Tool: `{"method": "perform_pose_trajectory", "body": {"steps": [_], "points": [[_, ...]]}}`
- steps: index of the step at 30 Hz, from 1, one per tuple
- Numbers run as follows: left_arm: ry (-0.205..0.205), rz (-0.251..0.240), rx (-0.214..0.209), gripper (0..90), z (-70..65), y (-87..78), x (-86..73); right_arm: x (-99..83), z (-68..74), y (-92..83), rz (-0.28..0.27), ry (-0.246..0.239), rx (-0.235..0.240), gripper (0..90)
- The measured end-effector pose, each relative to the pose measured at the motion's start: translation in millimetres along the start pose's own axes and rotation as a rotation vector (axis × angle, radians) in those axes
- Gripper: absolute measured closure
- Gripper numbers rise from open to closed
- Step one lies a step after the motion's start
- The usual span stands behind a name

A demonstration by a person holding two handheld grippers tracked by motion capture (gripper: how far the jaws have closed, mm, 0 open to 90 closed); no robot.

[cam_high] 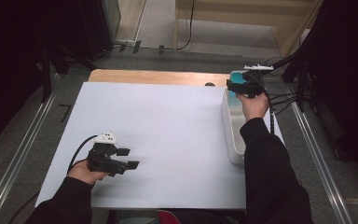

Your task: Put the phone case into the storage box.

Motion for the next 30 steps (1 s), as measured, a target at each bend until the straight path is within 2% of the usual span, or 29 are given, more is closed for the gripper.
{"method": "perform_pose_trajectory", "body": {"steps": [17,25,30], "points": [[0.001,0.004,-0.002,29.0,-0.1,1.0,-0.2,-11.7,-2.0,0.2,0.028,0.019,0.012,14.5],[0.004,0.004,-0.001,29.0,-0.2,0.8,-0.1,-15.4,-1.3,-2.0,0.031,-0.008,-0.001,14.4],[0.002,0.002,-0.002,29.0,-0.2,0.8,-0.1,-19.2,-1.1,-0.2,0.051,-0.001,0.003,14.4]]}}
Point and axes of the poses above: each handheld gripper's, and its own axes: y roughly forward along the jaws, x roughly out of its top, z roughly to its left, the point moved 1 cm from there along y, roughly forward along the jaws, and after that the axes turned 3 degrees about -x, right-handed, at the moved point
